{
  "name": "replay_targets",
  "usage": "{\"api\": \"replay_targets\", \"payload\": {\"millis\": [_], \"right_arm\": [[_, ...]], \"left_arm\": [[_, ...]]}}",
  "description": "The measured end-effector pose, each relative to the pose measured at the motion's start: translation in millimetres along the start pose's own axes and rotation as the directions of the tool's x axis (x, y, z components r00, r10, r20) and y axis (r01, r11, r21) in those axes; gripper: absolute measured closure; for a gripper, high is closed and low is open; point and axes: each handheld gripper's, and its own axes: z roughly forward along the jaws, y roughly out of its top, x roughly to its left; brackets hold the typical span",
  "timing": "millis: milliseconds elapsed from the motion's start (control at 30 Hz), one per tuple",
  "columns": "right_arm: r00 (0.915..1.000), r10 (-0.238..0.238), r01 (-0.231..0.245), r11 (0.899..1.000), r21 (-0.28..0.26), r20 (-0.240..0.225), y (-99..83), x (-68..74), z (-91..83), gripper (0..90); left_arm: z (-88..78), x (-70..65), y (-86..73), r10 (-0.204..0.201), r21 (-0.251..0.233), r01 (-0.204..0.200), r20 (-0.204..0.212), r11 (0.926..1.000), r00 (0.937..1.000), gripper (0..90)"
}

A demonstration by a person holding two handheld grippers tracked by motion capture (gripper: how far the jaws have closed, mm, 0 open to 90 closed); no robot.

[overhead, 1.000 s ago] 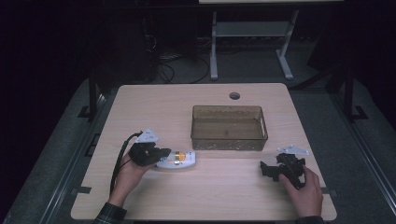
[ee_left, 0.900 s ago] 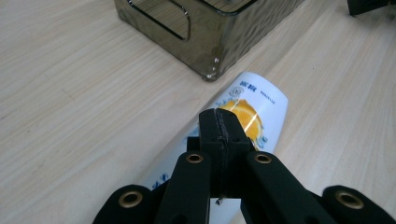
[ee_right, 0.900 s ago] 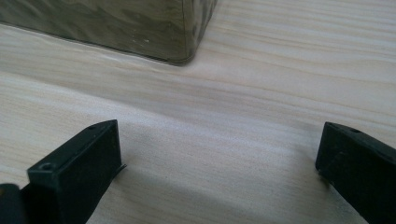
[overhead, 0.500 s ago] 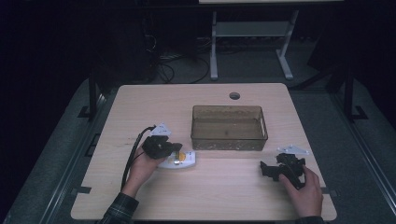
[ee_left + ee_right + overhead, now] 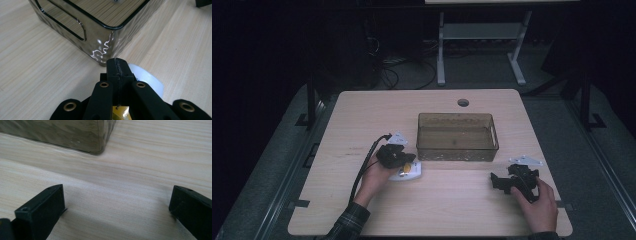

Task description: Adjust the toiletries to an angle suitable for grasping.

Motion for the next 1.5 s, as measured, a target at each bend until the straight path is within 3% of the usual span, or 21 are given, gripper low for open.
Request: {"api": "replay_targets", "payload": {"millis": [333,833,1500], "right_arm": [[1.0,0.0,0.0,1.0,0.0,0.0,0.0,0.0,0.0,0.0],[1.0,0.001,-0.001,1.0,0.0,0.0,0.0,0.0,0.0,0.0],[1.0,0.001,-0.001,1.0,0.0,0.0,0.0,0.0,0.0,0.0]], "left_arm": [[3.4,-1.2,-0.8,-0.008,0.015,0.008,0.015,0.9999,0.9998,89.6],[10.5,-19.6,-4.1,0.028,0.08,-0.034,0.072,0.9962,0.997,89.6],[-0.1,-35.4,-15.8,0.031,0.109,-0.043,0.108,0.9931,0.9936,89.6]]}}
